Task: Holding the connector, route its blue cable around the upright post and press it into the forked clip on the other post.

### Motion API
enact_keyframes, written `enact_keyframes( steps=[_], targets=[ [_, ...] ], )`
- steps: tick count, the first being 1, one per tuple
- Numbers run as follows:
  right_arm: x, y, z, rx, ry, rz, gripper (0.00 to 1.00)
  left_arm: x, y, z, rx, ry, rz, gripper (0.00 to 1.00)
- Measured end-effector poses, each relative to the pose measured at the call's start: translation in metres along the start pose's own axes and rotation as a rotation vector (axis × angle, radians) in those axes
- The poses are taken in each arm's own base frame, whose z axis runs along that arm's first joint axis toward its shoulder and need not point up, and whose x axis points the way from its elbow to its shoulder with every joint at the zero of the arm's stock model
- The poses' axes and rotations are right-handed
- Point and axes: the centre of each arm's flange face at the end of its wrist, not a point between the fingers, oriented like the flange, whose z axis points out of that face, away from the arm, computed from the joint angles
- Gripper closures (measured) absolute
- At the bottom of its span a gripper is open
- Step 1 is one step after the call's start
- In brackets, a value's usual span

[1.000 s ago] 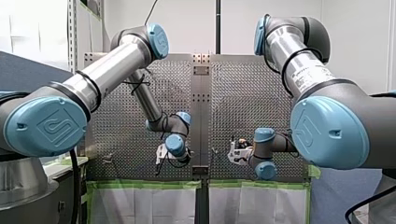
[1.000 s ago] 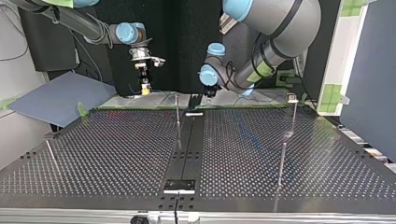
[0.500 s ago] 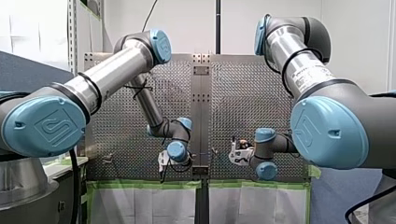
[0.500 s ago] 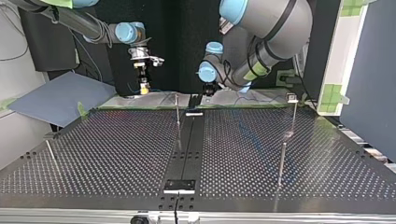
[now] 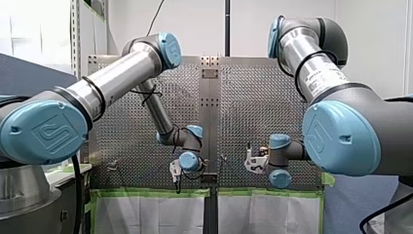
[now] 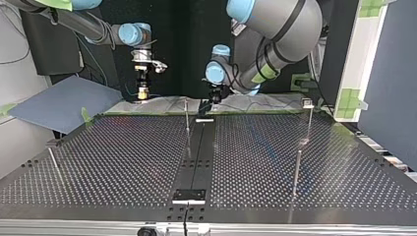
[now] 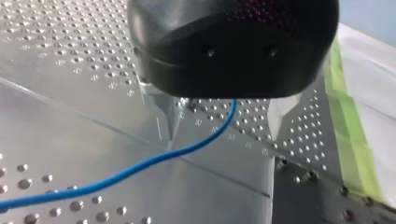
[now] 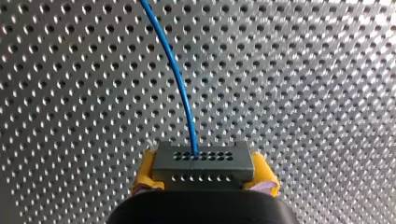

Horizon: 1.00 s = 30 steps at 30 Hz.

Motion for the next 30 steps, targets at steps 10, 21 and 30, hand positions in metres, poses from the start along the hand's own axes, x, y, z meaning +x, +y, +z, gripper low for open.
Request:
enact_keyframes(
  steps=[10,21,30],
  targets=[
    [-0.004,0.021,-0.003,-0.109,-0.027,-0.038,1.00,0.003,-0.023,0.023,0.059,-0.086,-0.111,0.00],
    [-0.004,0.025,-0.003,-0.124,-0.027,-0.052,1.00,-0.003,-0.027,0.028,0.047,-0.144,-0.167,0.00],
    [-0.003,0.015,-0.003,-0.053,-0.024,-0.065,1.00,0.006,-0.023,0.019,0.029,-0.125,-0.157,0.00]
  ],
)
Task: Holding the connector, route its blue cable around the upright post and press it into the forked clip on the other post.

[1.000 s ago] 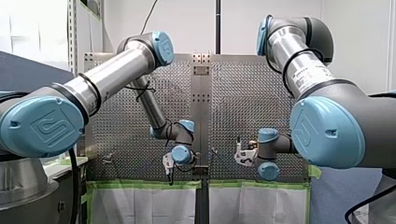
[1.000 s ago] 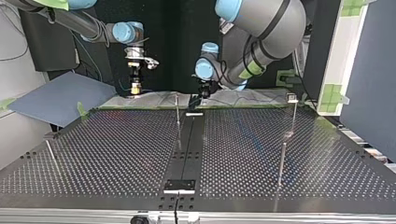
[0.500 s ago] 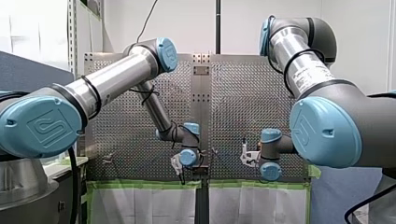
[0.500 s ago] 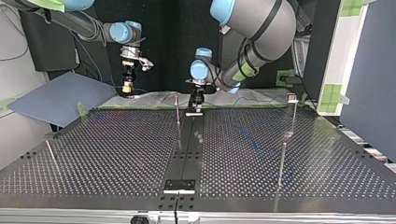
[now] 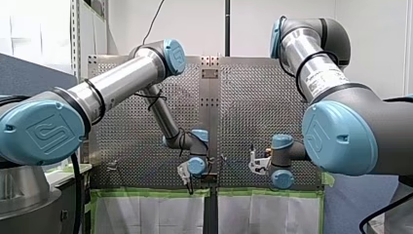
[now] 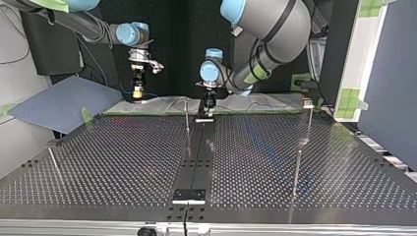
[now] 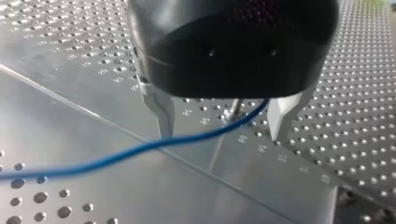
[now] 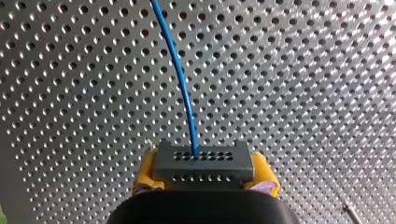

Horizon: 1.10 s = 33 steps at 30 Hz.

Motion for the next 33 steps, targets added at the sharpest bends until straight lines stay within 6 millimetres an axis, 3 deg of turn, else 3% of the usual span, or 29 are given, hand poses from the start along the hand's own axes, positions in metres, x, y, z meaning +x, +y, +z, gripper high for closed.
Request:
enact_keyframes(
  steps=[12,24,33],
  targets=[
    [-0.002,-0.007,-0.006,0.054,-0.012,-0.016,1.00,0.007,-0.002,-0.011,-0.008,-0.014,0.022,0.00],
    [-0.001,-0.001,-0.001,0.041,-0.006,-0.009,1.00,0.019,-0.039,-0.027,0.047,-0.047,0.062,0.00],
    [0.001,0.001,0.005,0.046,0.008,-0.003,1.00,0.012,-0.040,-0.019,0.016,-0.077,0.118,0.00]
  ],
)
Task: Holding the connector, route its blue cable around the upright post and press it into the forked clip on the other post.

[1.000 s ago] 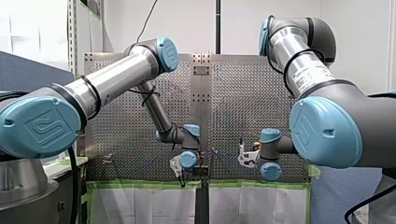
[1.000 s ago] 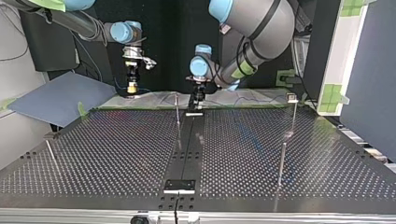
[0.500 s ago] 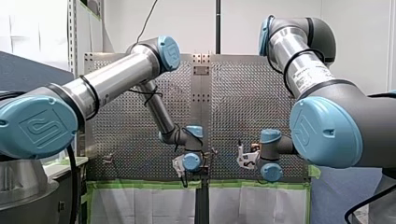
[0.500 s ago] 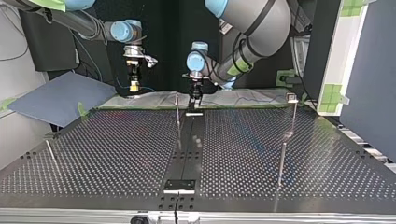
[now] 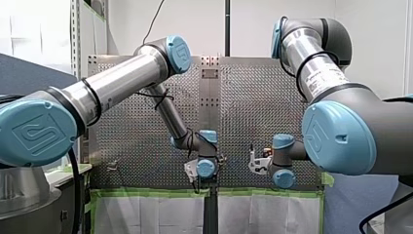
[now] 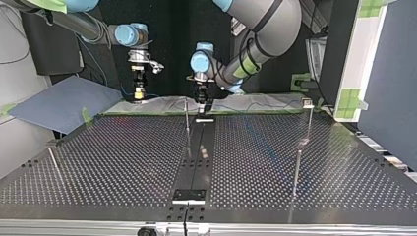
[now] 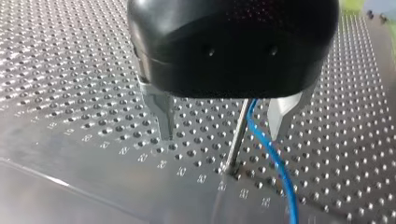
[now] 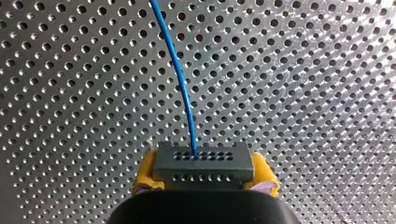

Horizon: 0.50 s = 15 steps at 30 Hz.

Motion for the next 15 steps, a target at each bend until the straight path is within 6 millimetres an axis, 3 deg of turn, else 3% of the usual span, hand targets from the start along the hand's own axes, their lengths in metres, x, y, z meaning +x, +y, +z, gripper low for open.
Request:
enact_keyframes(
  steps=[5,11,15],
  targets=[
    [0.001,-0.001,0.001,0.016,0.005,0.000,1.00,0.007,0.005,0.004,-0.029,0.007,0.049,0.00],
    [0.001,-0.002,0.002,0.025,0.008,-0.001,1.00,0.031,0.006,0.005,-0.013,0.051,0.108,0.00],
    [0.001,-0.002,0.002,0.030,0.009,-0.001,1.00,0.033,0.003,0.011,-0.004,0.051,0.102,0.00]
  ],
)
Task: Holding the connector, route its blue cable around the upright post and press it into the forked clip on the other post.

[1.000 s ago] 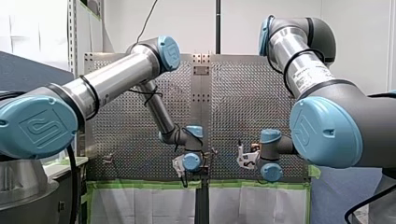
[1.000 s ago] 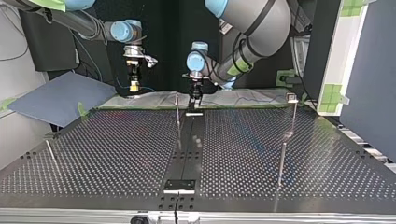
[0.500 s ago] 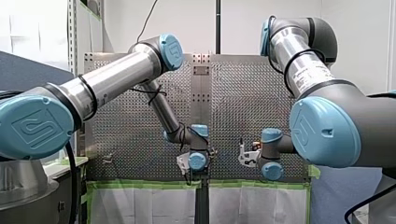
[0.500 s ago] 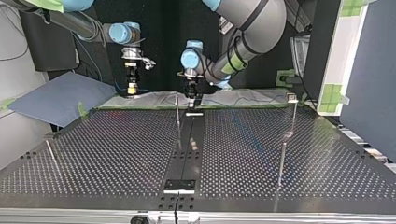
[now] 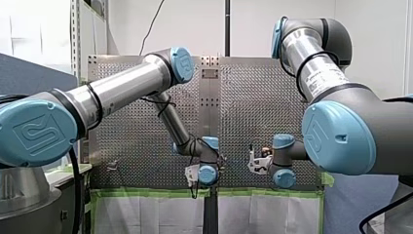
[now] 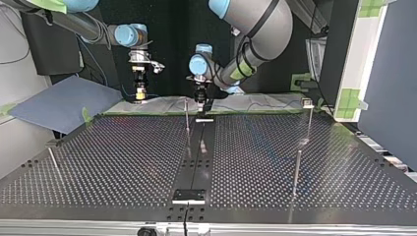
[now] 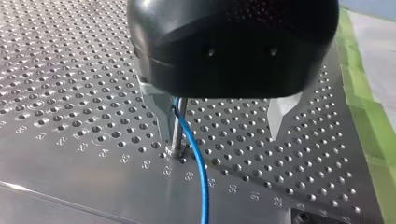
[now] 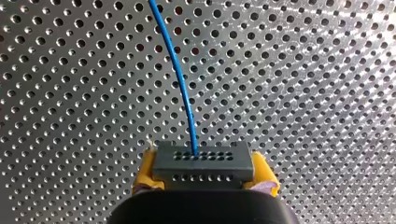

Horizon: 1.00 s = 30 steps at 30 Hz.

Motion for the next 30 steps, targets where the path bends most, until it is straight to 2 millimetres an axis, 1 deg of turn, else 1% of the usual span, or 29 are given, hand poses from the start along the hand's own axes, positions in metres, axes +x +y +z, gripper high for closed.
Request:
enact_keyframes(
  steps=[5,11,12,13,14,15,16,18,24,30],
  targets=[
    [0.000,0.000,0.001,0.001,0.001,-0.001,1.00,-0.008,-0.006,0.011,0.009,-0.009,-0.009,0.00],
    [0.000,0.000,0.001,0.001,0.001,-0.002,1.00,-0.012,-0.003,0.016,0.001,-0.010,-0.011,0.00],
    [0.000,0.000,0.001,0.001,0.001,-0.002,1.00,-0.012,-0.002,0.016,-0.005,-0.008,-0.010,0.05],
    [0.000,0.000,0.001,0.000,0.002,-0.003,1.00,-0.012,-0.001,0.016,-0.010,-0.006,-0.008,0.05],
    [0.000,0.001,0.001,-0.001,0.001,-0.003,1.00,-0.012,0.000,0.016,-0.013,-0.004,-0.007,0.32],
    [0.000,0.001,0.001,-0.002,0.002,-0.003,1.00,-0.012,0.000,0.016,-0.016,-0.002,-0.005,0.62],
    [0.000,0.002,0.002,-0.003,0.002,-0.003,1.00,-0.012,0.001,0.016,-0.018,0.000,-0.004,0.62],
    [0.000,0.003,0.002,-0.006,0.002,-0.004,1.00,-0.012,0.001,0.016,-0.017,0.002,-0.004,1.00],
    [0.000,0.007,0.003,-0.013,0.001,-0.005,1.00,-0.011,-0.001,0.016,0.008,0.008,-0.004,1.00],
    [-0.002,0.012,0.003,-0.024,-0.002,-0.005,1.00,-0.012,0.000,0.016,-0.011,0.006,0.002,1.00]
  ],
)
